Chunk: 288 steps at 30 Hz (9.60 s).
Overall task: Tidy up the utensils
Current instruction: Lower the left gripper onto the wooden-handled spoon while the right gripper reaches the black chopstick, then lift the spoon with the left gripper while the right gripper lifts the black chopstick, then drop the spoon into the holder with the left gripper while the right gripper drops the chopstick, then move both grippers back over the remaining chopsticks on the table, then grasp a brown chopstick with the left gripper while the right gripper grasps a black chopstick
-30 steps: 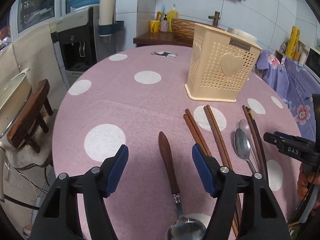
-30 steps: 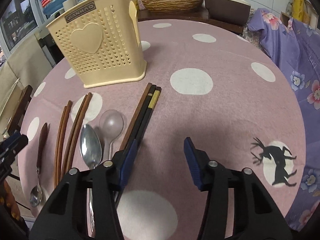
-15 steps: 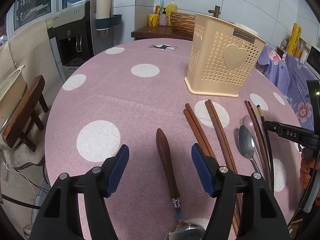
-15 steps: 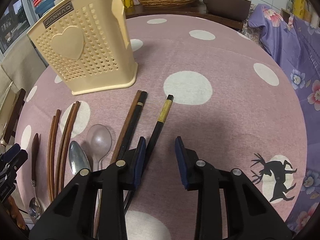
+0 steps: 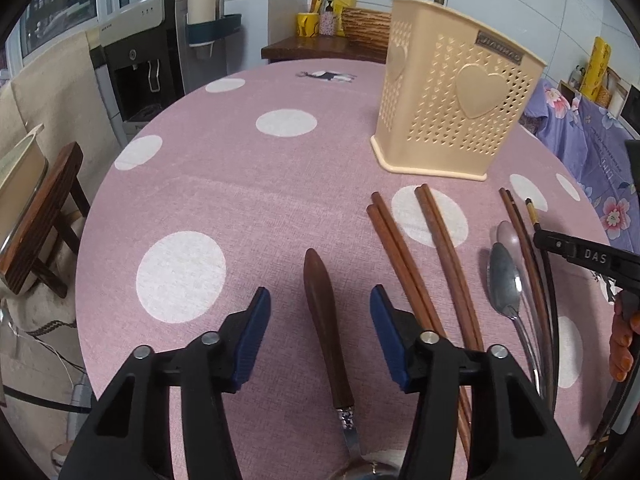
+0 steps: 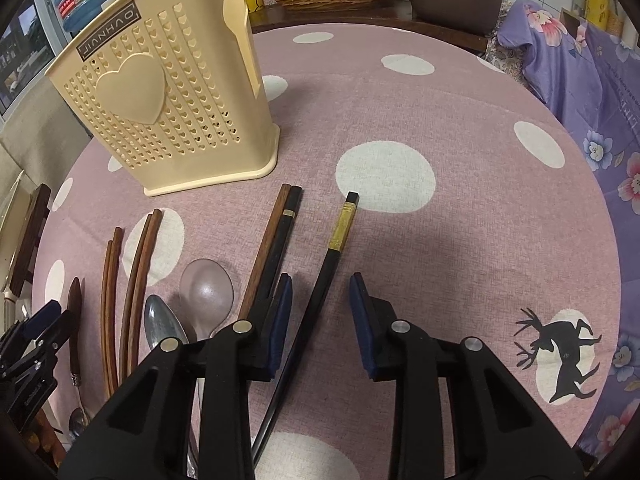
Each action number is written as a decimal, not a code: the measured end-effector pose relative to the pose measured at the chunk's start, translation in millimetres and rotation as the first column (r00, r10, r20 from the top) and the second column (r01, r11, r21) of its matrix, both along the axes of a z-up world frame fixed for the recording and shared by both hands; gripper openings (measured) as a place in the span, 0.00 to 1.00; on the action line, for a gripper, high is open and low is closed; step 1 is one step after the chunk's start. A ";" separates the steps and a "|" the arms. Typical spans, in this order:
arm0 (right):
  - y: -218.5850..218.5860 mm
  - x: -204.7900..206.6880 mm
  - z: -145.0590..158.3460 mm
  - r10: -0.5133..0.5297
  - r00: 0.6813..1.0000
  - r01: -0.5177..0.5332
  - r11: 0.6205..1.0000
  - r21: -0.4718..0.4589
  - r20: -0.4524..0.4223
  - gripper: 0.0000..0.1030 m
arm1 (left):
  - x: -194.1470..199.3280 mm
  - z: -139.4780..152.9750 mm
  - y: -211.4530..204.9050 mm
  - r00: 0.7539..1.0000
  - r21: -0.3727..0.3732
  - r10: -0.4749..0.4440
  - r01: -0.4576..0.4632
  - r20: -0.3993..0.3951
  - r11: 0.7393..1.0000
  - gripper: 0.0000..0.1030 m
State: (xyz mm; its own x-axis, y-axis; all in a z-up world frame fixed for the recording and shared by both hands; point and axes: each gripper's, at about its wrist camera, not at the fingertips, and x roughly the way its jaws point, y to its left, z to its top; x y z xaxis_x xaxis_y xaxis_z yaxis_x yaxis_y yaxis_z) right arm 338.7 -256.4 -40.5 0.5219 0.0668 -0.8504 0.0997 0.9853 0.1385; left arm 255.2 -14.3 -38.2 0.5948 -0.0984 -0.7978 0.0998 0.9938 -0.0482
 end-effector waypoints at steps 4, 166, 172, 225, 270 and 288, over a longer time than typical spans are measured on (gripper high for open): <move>1.7 4.0 -0.2 -0.003 1.000 0.003 1.000 -0.013 -0.001 0.30 | 7.6 -6.3 -0.4 1.000 0.032 0.006 -0.006 -0.015 0.999 0.37; 7.1 -25.9 136.2 0.048 0.850 -0.030 0.999 -0.043 0.524 0.93 | 13.9 117.9 -39.6 0.899 0.041 -0.122 0.116 0.420 0.992 0.95; 6.4 -47.2 89.1 0.023 0.909 0.011 0.997 -0.080 0.417 0.93 | -7.7 87.9 -18.7 0.914 0.013 -0.037 0.035 0.404 0.999 0.95; 10.6 -55.1 -5.6 0.018 0.994 -0.012 0.998 -0.057 0.104 0.54 | -20.2 -8.6 0.8 0.998 0.008 -0.003 0.002 0.061 1.000 0.57; -6.3 17.6 -3.5 -0.072 0.997 0.071 0.997 0.037 0.028 0.25 | 26.7 -4.1 14.4 0.994 -0.015 0.105 -0.105 -0.005 0.994 0.30; -3.2 40.3 -7.1 -0.095 0.994 0.096 0.995 -0.008 0.050 0.09 | 44.4 -4.4 1.4 0.999 0.046 0.055 -0.055 0.002 0.997 0.10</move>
